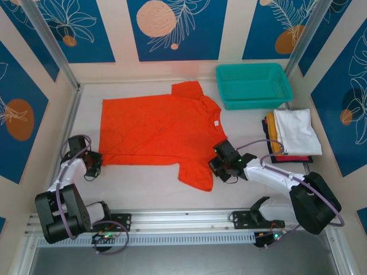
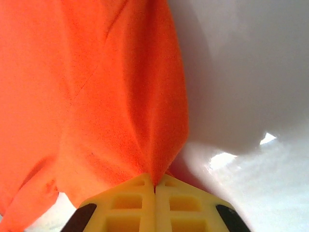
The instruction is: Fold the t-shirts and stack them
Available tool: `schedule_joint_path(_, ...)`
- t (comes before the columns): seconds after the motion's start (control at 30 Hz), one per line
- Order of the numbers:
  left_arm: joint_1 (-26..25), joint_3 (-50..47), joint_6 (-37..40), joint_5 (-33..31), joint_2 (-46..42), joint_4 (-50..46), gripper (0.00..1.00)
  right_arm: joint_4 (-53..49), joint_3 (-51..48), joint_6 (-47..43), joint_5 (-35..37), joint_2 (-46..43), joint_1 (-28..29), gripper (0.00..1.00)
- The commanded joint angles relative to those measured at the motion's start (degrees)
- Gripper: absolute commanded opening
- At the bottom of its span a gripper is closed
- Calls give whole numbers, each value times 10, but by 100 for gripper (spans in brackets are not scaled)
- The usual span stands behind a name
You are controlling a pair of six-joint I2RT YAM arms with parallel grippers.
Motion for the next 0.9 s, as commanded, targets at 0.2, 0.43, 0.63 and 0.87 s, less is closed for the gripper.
schedule_joint_path(0.2,8,-2,6,3,-1,-15,0,-28,-21,34,19,-1,18,43)
schedule_joint_path(0.43,8,-3,8,4,6,-9,0,-10,-15,41,4,17,29,34)
schedule_joint_path(0.63,7,-6,7,6,11,-1,0,-2,-13,44,8,20,36,33)
schedule_joint_path(0.87,7,-7,8,7,12,3,0,5,-20,32,18,20,28,5)
